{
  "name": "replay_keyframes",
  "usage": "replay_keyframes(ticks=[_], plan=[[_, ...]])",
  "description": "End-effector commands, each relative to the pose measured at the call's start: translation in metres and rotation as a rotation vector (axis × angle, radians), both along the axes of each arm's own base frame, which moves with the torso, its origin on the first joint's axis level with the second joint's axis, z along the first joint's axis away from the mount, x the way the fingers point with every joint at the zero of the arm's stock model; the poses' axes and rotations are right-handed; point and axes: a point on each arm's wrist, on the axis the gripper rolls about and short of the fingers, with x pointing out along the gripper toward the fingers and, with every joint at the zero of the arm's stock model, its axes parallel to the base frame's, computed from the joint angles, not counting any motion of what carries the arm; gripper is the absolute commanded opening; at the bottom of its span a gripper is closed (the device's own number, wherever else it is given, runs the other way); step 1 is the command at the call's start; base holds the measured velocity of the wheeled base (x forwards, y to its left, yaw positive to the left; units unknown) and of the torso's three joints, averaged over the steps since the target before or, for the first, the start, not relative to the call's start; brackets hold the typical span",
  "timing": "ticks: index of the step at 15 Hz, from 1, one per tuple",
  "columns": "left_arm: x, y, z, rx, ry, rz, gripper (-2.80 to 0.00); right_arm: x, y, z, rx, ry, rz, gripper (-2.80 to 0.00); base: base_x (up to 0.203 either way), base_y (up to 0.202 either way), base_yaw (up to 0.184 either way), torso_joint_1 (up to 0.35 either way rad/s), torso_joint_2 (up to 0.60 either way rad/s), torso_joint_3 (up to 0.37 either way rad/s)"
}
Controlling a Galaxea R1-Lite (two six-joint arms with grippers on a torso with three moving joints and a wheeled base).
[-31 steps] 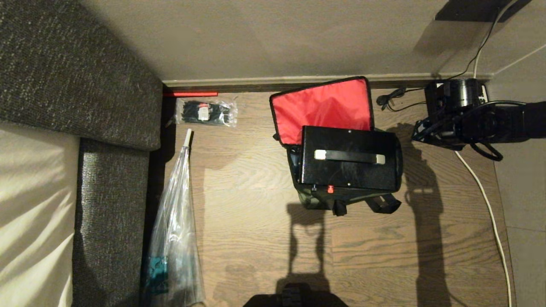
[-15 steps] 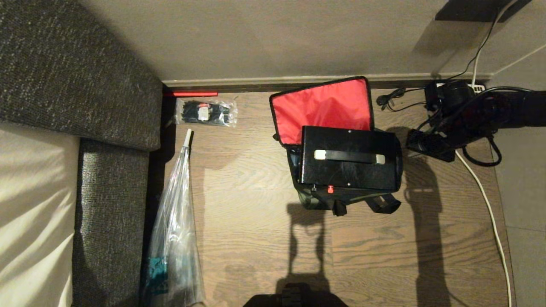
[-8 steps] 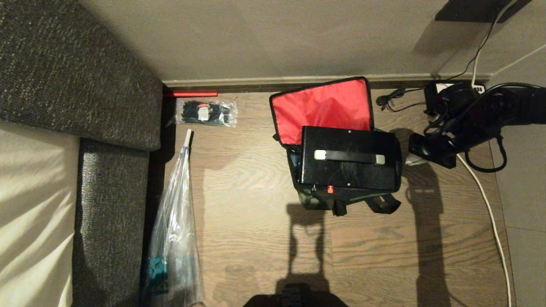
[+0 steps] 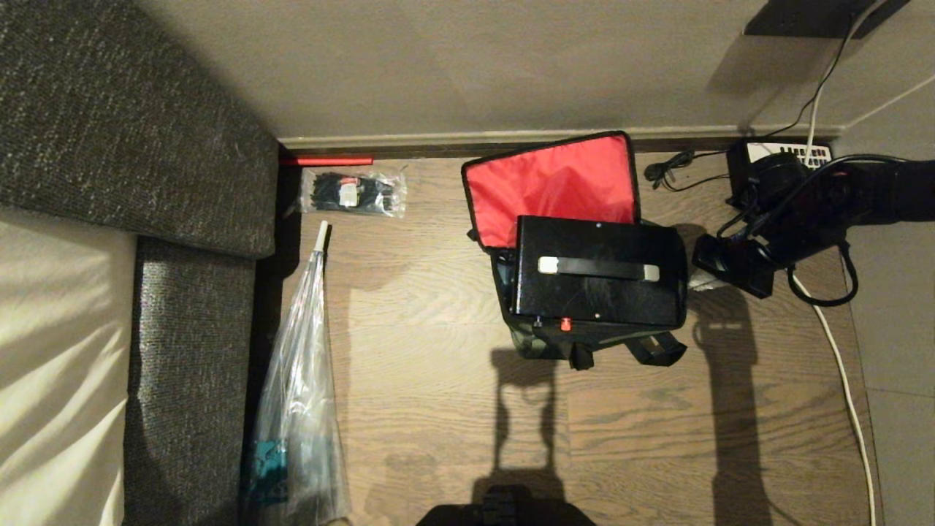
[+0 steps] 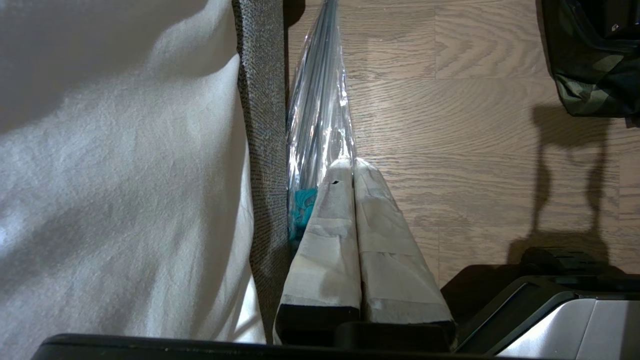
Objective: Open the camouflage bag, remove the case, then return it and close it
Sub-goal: Close the top of the storage box
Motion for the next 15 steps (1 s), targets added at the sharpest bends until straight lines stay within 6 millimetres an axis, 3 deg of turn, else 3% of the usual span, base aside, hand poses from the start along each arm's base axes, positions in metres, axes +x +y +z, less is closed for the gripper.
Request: replay_keyframes(ticks=[1,4,8,12,15], plan=[[0.0,0.0,0.0,0.0,-0.002,0.0,-2.8,0.004,0.009,-0.014,-0.015,0.021,-0.004,-2.8,0.0,0.0,0.0,0.0,0.0,0.0],[0.0,0.0,0.0,0.0,-0.002,0.0,-2.8,0.004,0.032,-0.017,0.046,0.033,-0.039,-2.8,0.0,0.0,0.0,0.0,0.0,0.0],[0.0,0.0,0.0,0.0,-0.002,0.0,-2.8,-0.004,0.066,-0.005,0.199,0.053,-0.058,-2.8,0.0,0.0,0.0,0.0,0.0,0.0],[0.0,0.0,0.0,0.0,-0.002,0.0,-2.8,-0.026,0.096,0.013,0.349,0.145,-0.056,-2.8,0.0,0.0,0.0,0.0,0.0,0.0],[0.0,0.0,0.0,0.0,-0.002,0.0,-2.8,-0.037,0.095,0.031,0.426,0.157,-0.001,-2.8,0.0,0.0,0.0,0.0,0.0,0.0]])
